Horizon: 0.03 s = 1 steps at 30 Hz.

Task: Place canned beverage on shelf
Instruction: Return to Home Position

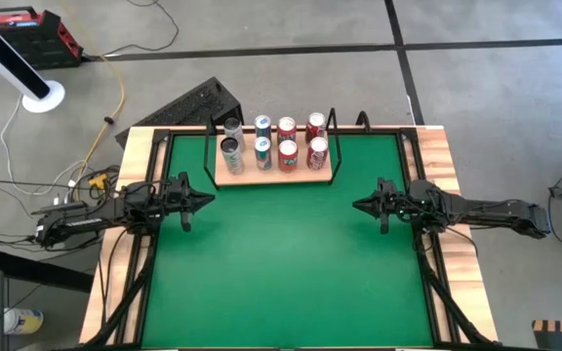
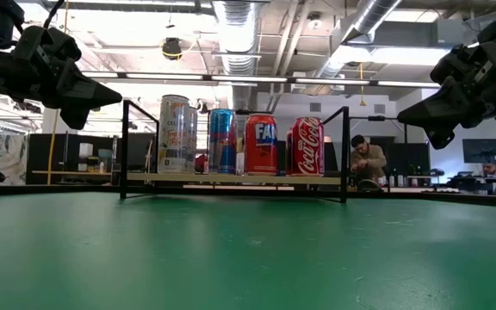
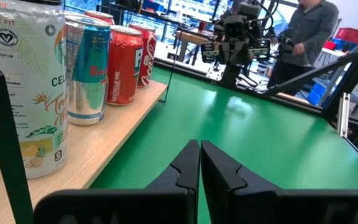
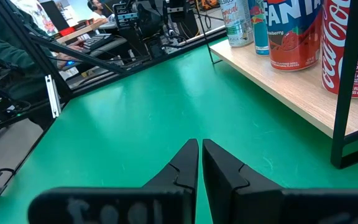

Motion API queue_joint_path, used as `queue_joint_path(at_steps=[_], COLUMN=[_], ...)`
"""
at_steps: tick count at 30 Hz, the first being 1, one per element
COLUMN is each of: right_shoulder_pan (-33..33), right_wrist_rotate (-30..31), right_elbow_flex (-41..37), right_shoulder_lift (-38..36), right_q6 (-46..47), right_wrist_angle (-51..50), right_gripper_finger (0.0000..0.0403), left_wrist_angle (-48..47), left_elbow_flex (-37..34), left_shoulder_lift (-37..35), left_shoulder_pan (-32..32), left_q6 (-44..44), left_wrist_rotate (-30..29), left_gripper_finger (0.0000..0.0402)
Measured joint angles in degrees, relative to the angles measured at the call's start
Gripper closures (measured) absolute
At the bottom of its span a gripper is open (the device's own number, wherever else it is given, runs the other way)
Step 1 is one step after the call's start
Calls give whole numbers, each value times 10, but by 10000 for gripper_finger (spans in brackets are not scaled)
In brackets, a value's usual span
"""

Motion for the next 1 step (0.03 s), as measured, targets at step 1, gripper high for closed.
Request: queue_joint_path(at_steps=[1], right_shoulder_pan=[0], right_wrist_rotate=[0], right_elbow_flex=[0], right_shoulder_lift=[0], right_q6=[0], right_wrist_angle=[0], right_gripper_finger=[354], left_wrist_angle=[0], left_elbow_flex=[0], left_shoulder_lift=[0], left_shoulder_pan=[0], left_q6=[0], left_wrist_rotate=[0], left_gripper_finger=[401])
